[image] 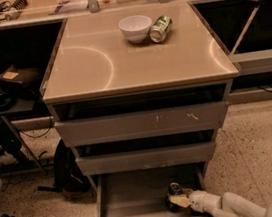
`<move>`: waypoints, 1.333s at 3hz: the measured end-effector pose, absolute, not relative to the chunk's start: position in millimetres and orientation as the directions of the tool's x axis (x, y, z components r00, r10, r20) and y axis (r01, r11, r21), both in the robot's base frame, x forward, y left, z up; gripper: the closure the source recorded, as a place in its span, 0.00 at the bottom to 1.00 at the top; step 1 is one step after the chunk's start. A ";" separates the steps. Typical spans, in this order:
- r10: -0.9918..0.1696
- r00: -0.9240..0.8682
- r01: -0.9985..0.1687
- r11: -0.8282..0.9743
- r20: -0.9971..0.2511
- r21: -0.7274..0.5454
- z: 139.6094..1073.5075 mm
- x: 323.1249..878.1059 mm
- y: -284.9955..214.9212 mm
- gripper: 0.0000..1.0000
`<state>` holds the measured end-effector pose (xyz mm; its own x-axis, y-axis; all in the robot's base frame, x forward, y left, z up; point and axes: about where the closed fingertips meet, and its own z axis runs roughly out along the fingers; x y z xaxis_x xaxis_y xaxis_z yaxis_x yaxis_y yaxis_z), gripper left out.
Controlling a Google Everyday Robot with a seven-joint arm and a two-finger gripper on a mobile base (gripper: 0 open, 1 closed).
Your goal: Place pepsi can into bottom drawer
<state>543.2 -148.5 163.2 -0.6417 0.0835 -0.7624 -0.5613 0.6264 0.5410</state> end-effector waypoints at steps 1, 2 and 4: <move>0.083 -0.642 -0.561 0.626 -0.762 0.541 163.2 543.3 -148.5 0.00; 0.083 -0.642 -0.561 0.626 -0.762 0.541 163.3 543.3 -148.5 0.00; 0.121 -0.623 -0.539 0.650 -0.773 0.536 210.7 548.4 -204.1 0.00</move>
Offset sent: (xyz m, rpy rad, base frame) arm 0.0000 0.0000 0.0000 0.0000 0.0000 0.0000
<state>548.4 -204.1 210.7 -0.6229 0.1212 -0.7729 -0.5389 0.6497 0.5362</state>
